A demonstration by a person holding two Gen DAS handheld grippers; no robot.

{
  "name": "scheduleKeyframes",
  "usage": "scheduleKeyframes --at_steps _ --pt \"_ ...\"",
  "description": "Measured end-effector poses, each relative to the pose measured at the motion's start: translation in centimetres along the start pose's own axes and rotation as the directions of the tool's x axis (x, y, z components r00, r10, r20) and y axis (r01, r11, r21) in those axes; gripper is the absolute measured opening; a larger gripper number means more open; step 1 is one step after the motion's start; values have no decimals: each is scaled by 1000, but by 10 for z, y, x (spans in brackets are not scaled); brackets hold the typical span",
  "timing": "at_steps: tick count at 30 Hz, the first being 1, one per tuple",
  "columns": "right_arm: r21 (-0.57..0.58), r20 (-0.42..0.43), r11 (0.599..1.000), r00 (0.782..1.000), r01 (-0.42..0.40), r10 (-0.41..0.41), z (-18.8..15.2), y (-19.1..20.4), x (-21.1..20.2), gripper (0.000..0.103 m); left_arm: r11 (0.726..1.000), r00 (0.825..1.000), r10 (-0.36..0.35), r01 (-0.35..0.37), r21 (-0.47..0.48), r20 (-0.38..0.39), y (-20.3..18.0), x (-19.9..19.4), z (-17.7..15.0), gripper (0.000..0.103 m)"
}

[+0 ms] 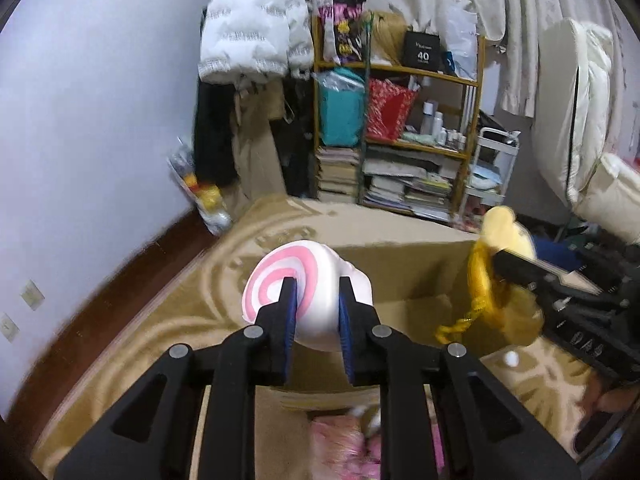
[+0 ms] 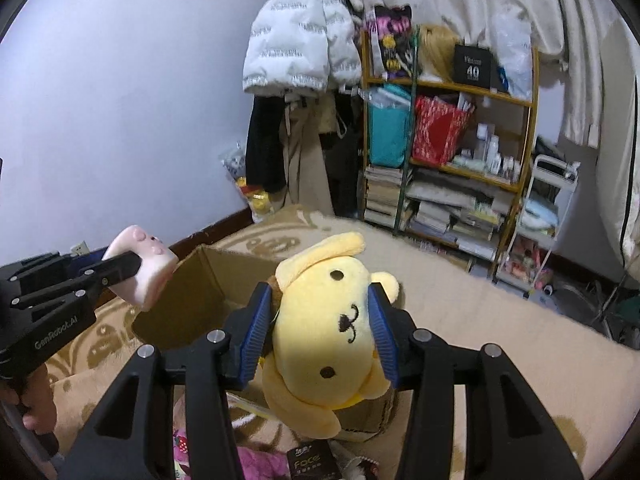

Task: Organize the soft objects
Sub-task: 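Carry both toys over the box and release them inside, then withdraw both open tools from the box toward the remaining pile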

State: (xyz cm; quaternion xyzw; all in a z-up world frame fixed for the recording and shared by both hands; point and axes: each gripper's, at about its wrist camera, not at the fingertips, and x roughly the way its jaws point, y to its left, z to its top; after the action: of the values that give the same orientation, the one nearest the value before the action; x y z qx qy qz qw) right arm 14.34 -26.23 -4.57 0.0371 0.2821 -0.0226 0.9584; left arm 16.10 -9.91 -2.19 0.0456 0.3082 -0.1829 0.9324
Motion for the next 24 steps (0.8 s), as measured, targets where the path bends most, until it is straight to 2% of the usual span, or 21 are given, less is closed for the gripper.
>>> scheduleKeyframes --at_steps 4,8,12,15,17,19,20,21,23,24 --pt "17 -29 1000 1000 -10 11 -5 -4 9 53 1000 999 -21 21 -16 -33 -2 11 -4 20" --pt "38 -68 999 997 -21 24 -7 -8 14 56 998 993 -62 59 -31 -97 0 21 -7 20" --pt "46 -68 998 997 -38 41 -7 -9 11 56 999 993 -36 34 -15 -111 0 23 -10 24" --pt "42 -62 998 997 -41 44 -6 -8 9 59 999 990 -44 42 -20 -132 1 24 -10 26" --pt "35 -59 999 997 -41 43 -7 -7 7 75 999 989 -46 44 -16 -140 0 23 -10 30" --pt "36 -53 999 998 -40 42 -9 -7 5 79 1000 990 -26 26 -2 -136 0 19 -10 40" --pt "38 -54 998 998 -43 45 -9 -7 4 82 1000 992 -10 12 9 -128 -1 16 -10 51" --pt "41 -58 998 997 -44 47 -10 -7 4 85 1000 993 0 3 19 -116 -2 12 -10 57" --pt "42 -59 999 998 -34 36 -10 -6 3 99 999 994 2 1 34 -109 -2 5 -9 58" --pt "39 -57 999 998 -31 33 -11 -5 2 101 999 993 -8 12 31 -117 -1 3 -7 62"
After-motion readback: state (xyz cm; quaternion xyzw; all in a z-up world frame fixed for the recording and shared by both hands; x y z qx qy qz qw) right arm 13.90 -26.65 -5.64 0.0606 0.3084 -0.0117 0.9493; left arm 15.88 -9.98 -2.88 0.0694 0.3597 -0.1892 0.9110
